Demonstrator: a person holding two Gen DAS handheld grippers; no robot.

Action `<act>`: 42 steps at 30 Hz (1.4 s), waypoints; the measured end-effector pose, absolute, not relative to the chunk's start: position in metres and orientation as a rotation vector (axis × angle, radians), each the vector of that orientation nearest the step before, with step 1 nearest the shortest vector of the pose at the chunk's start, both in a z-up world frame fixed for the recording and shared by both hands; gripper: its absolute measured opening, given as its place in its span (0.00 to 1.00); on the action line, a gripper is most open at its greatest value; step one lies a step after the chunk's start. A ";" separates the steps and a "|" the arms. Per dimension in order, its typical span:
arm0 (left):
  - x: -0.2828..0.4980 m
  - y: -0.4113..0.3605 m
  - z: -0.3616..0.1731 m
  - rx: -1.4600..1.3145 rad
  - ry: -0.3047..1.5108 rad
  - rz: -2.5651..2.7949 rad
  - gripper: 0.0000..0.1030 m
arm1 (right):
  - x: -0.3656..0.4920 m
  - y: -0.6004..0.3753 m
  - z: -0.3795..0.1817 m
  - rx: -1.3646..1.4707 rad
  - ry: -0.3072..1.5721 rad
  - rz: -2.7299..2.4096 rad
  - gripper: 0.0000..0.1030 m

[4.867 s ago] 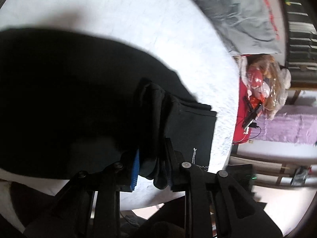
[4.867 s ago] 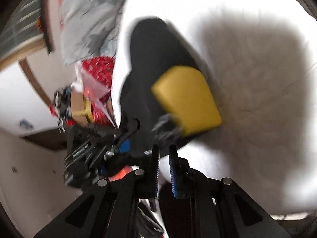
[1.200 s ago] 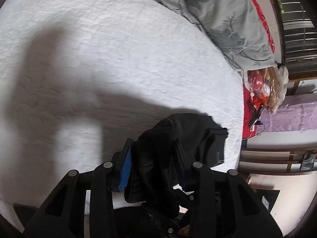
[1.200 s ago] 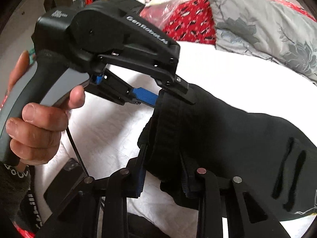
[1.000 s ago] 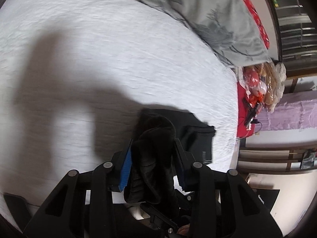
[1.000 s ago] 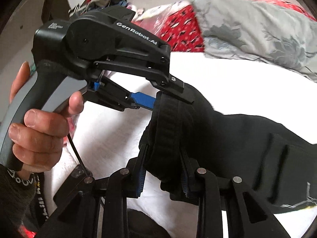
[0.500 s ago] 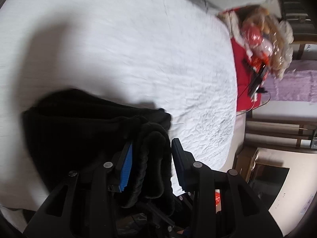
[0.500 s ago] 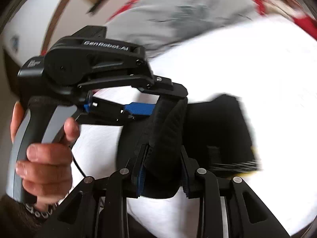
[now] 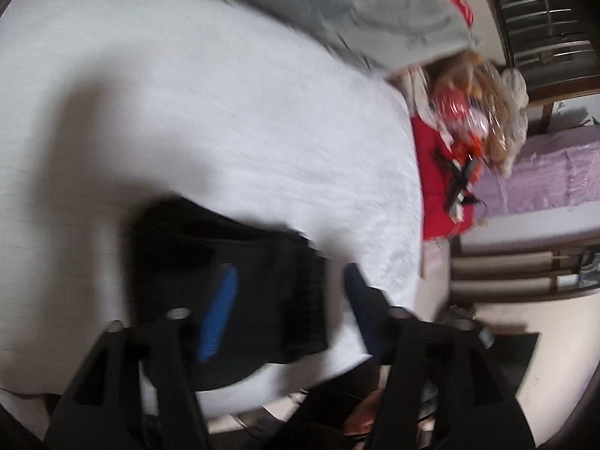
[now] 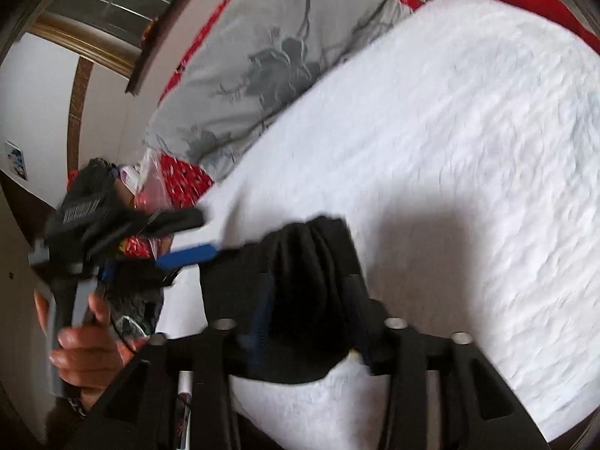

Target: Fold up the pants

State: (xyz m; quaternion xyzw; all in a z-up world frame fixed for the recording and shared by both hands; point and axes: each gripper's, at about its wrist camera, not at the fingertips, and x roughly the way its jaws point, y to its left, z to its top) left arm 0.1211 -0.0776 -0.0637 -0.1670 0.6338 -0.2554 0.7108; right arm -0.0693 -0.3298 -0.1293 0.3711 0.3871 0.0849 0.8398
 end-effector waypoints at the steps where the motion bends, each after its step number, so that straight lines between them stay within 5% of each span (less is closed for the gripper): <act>1: 0.119 -0.065 -0.063 -0.364 1.379 -0.542 0.67 | -0.064 -0.332 -0.126 0.779 0.810 0.175 0.55; 9: 0.113 -0.034 -0.125 -0.448 1.463 -0.430 0.67 | -0.018 -0.302 -0.138 0.649 0.919 0.192 0.62; 10: 0.115 -0.036 -0.128 -0.444 1.467 -0.411 0.66 | -0.015 -0.297 -0.138 0.614 0.921 0.194 0.54; 11: 0.114 -0.043 -0.127 -0.434 1.457 -0.392 0.66 | -0.013 -0.292 -0.138 0.556 0.933 0.189 0.23; 12: 0.116 -0.046 -0.124 -0.429 1.439 -0.380 0.66 | -0.010 -0.289 -0.138 0.512 0.950 0.188 0.16; 18: 0.124 -0.058 -0.144 -0.373 1.450 -0.281 0.63 | -0.001 -0.319 -0.144 0.550 0.953 0.134 0.18; 21: 0.113 -0.044 -0.139 -0.444 1.432 -0.307 0.63 | -0.003 -0.329 -0.156 0.602 0.973 0.144 0.33; 25: 0.085 -0.029 -0.122 -0.466 1.376 -0.333 0.63 | -0.024 -0.339 -0.148 0.674 0.955 0.213 0.38; 33: 0.038 -0.052 -0.145 -0.194 1.327 -0.281 0.64 | -0.057 -0.319 -0.162 0.510 0.979 0.175 0.28; 42: 0.043 -0.048 -0.098 -0.169 1.182 -0.274 0.64 | -0.056 -0.332 -0.147 0.616 0.936 0.198 0.43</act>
